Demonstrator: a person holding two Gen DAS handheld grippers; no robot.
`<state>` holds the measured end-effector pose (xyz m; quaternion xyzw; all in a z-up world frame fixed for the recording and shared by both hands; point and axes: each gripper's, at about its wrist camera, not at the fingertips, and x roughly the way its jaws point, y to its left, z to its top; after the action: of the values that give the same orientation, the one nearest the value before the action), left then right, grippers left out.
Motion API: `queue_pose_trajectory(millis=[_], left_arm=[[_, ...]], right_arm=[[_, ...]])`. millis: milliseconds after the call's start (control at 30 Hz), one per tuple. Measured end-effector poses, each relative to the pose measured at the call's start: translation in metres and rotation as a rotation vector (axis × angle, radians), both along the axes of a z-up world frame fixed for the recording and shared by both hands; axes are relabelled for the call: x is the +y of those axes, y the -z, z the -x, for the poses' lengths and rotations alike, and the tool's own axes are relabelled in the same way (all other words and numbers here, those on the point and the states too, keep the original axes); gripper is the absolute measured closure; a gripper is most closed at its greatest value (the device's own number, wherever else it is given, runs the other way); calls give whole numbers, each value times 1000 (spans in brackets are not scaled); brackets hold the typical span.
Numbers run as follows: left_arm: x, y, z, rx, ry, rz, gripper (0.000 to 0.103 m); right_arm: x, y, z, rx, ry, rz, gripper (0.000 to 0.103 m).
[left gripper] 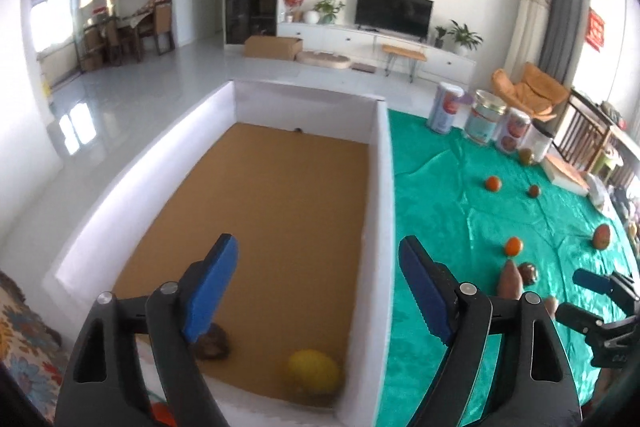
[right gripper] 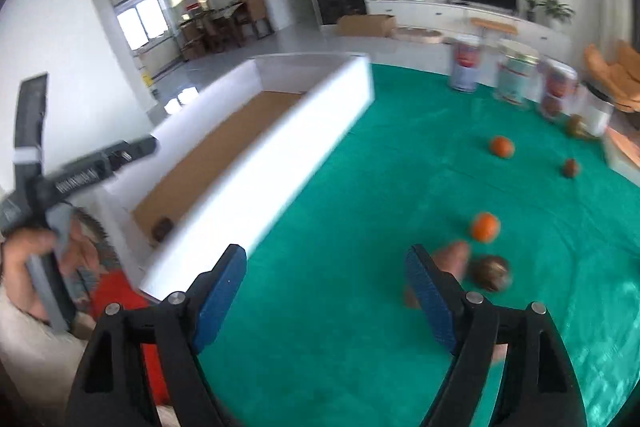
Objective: Organize fruits
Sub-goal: 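Drop the dark fruit and yellow pear into the white bin with both tools, then return both tools over the table and approach the sweet potato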
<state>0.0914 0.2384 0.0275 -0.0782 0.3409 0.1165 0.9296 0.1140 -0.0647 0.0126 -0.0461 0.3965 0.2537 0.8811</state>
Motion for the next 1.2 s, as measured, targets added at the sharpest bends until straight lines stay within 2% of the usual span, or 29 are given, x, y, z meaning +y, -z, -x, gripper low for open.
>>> queue_pose_trajectory(millis=[100,200,233,300,400,600,667,700,767,833,900,967,1033,1067,1200], left_arm=[[-28,18,-22,38,35,-114,17],[-46,46,-36,170,75,-136,20],[-54,49,-36,193,85,-176,27],[-66,49,-29,185,88,-266,28],[-64,48,-20,192,65,-260,25],[-49,46,-15,176,0,-201,25],[-51,41,-10,137,-29,-219,25],[-53,34,-4,95,-55,-233,25],[-61,19,10,5,-97,-273,13],[-77,4,25,-96,-104,-327,6],[-97,-7,36,-169,-75,-355,5],[-117,-11,43,-206,-20,-327,3],[-136,-4,45,-215,56,-249,1],[-147,6,42,-193,101,-204,1],[-179,59,20,6,239,-108,1]], right_arm=[[-86,34,4,-3,220,124,22],[-158,50,10,21,385,160,22],[-181,52,9,29,432,174,22],[-209,58,13,37,501,186,22],[-220,67,4,54,550,180,22],[-222,84,-20,84,554,176,22],[-226,90,-21,85,555,171,21],[-226,92,-22,80,555,174,16],[-225,96,-19,68,562,179,10],[-228,100,-20,70,566,165,8],[-230,102,-22,84,575,153,4],[-232,104,-25,100,592,149,0],[-232,104,-26,98,595,152,0],[-231,104,-26,97,596,152,0],[-232,104,-25,96,596,149,0]])
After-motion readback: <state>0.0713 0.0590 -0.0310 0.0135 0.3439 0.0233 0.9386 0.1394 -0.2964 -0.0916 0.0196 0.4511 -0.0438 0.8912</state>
